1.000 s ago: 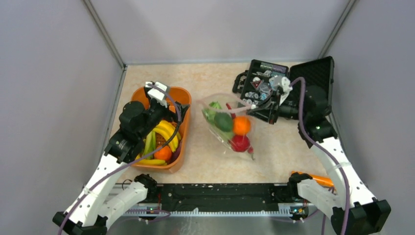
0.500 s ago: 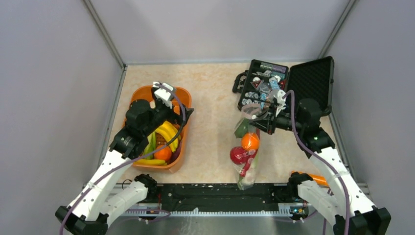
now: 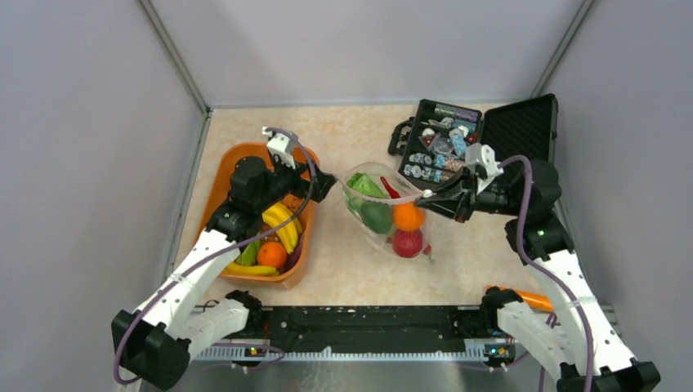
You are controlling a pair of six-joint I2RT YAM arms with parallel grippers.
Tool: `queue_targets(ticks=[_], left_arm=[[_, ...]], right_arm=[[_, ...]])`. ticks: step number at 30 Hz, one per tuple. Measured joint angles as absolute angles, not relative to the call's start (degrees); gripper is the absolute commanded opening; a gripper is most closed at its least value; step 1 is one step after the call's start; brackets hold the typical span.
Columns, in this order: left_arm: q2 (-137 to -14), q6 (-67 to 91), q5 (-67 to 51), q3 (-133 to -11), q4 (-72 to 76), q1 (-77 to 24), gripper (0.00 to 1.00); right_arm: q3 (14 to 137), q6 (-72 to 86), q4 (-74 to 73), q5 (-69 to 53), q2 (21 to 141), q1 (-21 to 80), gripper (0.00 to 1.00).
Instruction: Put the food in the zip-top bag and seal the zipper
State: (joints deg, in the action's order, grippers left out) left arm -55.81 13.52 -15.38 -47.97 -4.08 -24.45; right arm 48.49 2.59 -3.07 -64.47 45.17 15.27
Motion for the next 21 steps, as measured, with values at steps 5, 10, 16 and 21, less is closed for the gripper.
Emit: queue_targets(ticks=[5,10,16,21], left_arm=[[-55.94,18.74,-21.58,-44.16,5.23,-21.21,0.99],[-55.90,25.80,-31.88,-37.52,16.99,-16.69,0.99],[-58.04,31.03,-45.12,-36.58,25.91,-15.18,0.98],[-58.00,29.87,-47.13,-38.57,22.17,-14.94,0.99]], right_arm=[[50.89,2.00,-3.01,-65.23,43.55,15.27,0.00],[51.11,2.52,-2.63,-65.43,44.36,15.27,0.00],[51.11,2.55,-2.90,-65.14,44.36,15.27,0.00],[51.11,1.89,-3.95,-64.99,44.34,15.27,0.00]])
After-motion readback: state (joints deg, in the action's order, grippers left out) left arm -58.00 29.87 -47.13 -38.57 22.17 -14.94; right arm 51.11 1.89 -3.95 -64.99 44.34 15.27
